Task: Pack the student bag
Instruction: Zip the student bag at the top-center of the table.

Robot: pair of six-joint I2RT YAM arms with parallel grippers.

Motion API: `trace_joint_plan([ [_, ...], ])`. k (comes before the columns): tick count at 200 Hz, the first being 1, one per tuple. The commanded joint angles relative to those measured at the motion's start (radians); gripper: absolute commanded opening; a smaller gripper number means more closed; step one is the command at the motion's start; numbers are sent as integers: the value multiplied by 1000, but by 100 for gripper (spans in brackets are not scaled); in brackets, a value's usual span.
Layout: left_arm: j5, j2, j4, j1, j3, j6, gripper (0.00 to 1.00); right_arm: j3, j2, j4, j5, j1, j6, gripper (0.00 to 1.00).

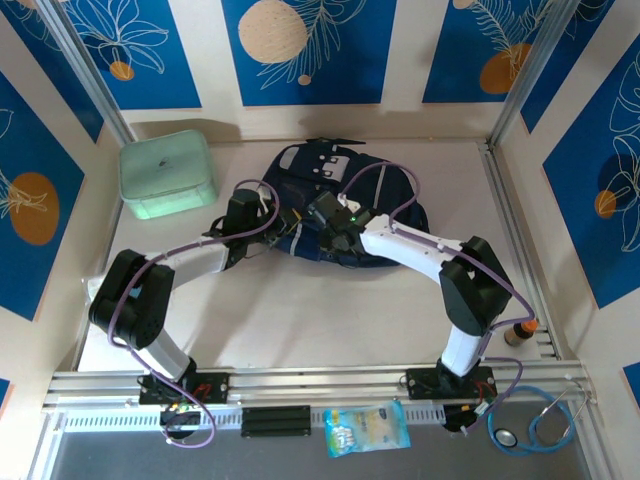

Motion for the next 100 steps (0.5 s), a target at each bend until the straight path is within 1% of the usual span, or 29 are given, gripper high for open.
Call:
trace_joint_plan([
  [1,42,0,50,0,33,40,0,7,1,-8,-8,-5,-46,26],
  [21,45,-1,52,0,33,40,0,39,29,-36,21,-5,-59,28],
  [40,46,-1,52,-1,34,38,0,76,60,-72,56,-5,-63,29],
  [67,48,-2,52,0,35,39,0,98,88,-73,56,-8,-77,29],
  [81,47,-4,50,1,35,41,0,104,100,-82,55,-8,-79,25],
  [100,45,-3,46,11,33,47,0,89,90,-89,59,-7,-70,18],
])
